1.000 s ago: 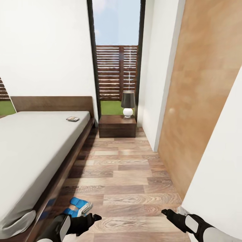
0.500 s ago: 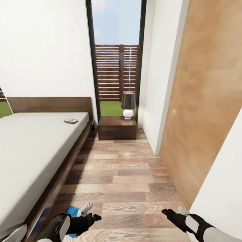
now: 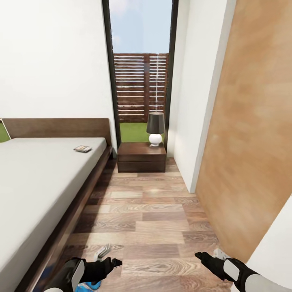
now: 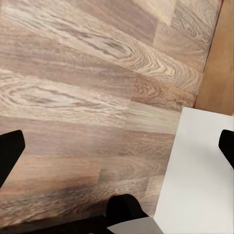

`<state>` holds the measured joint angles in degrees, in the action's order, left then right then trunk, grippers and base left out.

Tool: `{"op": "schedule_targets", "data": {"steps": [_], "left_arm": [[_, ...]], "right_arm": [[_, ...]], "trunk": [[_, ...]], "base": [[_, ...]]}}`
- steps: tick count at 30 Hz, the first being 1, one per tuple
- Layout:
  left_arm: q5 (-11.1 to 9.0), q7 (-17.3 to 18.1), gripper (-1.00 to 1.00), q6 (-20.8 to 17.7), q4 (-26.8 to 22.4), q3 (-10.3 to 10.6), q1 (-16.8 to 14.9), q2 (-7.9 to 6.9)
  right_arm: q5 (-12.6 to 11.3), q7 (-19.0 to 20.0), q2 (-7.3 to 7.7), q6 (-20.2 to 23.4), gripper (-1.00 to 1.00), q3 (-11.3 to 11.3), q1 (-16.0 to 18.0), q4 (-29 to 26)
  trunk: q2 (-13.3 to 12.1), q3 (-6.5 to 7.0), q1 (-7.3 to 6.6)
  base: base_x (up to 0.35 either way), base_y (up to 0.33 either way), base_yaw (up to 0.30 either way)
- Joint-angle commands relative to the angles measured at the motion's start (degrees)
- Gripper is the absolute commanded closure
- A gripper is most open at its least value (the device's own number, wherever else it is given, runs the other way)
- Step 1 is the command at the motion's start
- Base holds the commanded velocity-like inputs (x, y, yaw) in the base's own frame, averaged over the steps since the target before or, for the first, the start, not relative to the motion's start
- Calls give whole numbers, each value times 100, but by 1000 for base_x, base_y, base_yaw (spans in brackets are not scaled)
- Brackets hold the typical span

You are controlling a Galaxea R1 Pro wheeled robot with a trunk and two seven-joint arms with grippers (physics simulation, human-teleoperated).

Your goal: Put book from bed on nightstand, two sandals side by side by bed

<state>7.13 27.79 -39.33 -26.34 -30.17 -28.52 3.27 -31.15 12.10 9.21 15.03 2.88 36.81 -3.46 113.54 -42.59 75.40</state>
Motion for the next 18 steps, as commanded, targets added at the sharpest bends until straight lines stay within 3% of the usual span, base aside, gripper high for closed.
{"op": "schedule_targets", "data": {"steps": [1, 18], "left_arm": [[61, 42, -100, -31, -11, -45, -4, 7], [61, 43, -100, -31, -11, -42, -4, 7]], "right_arm": [[4, 12, 2, 31, -100, 29, 2, -6], [4, 10, 2, 19, -100, 36, 2, -6]], "trunk": [[3, -6, 2], [3, -6, 2]], "base": [[287, 1, 0], [288, 0, 80]]}}
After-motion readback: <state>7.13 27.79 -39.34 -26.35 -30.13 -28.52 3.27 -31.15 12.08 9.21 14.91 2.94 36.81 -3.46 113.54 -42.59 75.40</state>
